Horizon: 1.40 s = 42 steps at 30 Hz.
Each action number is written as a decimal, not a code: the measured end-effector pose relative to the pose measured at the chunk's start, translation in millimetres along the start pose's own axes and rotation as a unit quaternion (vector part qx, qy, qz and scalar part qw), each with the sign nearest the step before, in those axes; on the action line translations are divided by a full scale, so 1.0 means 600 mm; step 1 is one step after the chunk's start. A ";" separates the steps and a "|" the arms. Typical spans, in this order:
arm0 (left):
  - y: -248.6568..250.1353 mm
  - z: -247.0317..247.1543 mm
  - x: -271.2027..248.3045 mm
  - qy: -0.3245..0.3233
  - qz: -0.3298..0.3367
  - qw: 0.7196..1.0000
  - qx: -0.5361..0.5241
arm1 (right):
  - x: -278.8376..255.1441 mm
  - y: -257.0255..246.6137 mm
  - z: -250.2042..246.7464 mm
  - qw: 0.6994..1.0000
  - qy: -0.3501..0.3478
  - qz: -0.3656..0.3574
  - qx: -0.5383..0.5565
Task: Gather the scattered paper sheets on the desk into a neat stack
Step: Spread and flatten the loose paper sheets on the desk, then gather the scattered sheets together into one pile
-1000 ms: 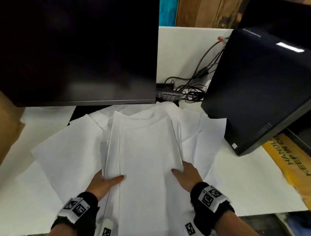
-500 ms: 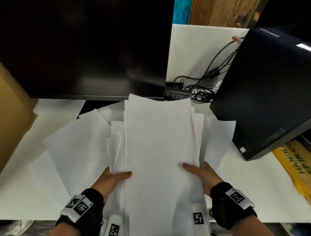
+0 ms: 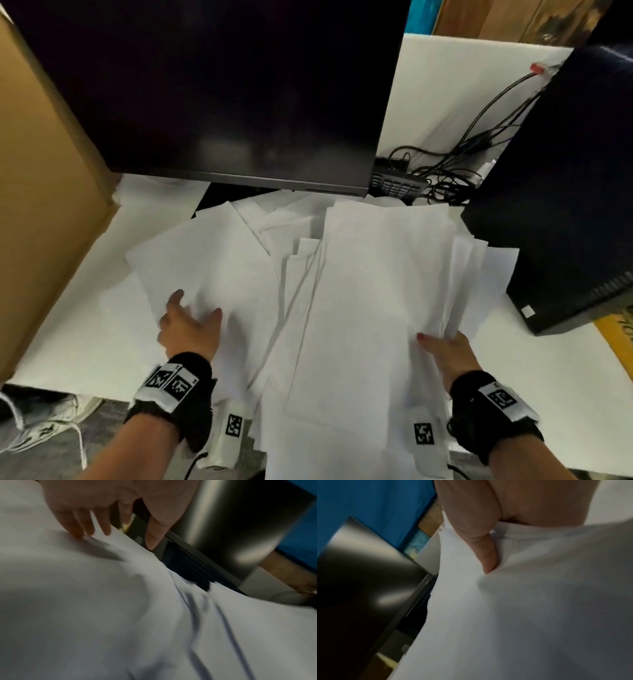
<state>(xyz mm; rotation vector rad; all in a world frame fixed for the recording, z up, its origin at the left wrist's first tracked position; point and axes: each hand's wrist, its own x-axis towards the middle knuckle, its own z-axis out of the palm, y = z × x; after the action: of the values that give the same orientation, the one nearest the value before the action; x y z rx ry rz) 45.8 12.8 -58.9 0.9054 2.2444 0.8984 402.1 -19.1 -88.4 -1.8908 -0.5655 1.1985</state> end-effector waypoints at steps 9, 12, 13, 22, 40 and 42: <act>-0.004 -0.028 0.055 0.004 -0.047 0.999 -0.015 | 0.023 0.024 -0.010 0.997 -0.019 0.044 0.066; 0.008 -0.026 0.073 -0.014 0.000 1.000 0.005 | 0.021 0.028 -0.015 0.993 -0.016 0.046 0.106; 0.012 -0.026 0.084 -0.024 0.026 0.999 0.021 | 0.019 0.027 -0.015 0.992 -0.013 0.044 0.118; -0.024 -0.080 0.193 -0.045 0.050 0.996 -0.057 | 0.008 0.022 -0.022 0.985 -0.007 0.052 0.167; 0.187 0.121 0.119 -0.240 0.304 0.872 0.300 | -0.007 0.027 -0.032 0.982 -0.006 0.054 0.181; 0.204 0.142 0.118 -0.233 0.318 0.864 0.314 | -0.010 0.023 -0.031 0.983 -0.010 0.054 0.177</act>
<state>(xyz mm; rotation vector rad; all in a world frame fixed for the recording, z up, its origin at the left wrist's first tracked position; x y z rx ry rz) 106.9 164.6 -37.8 1.9952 1.8107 0.1002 415.4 -38.6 -92.6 -1.6228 -0.2404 1.2948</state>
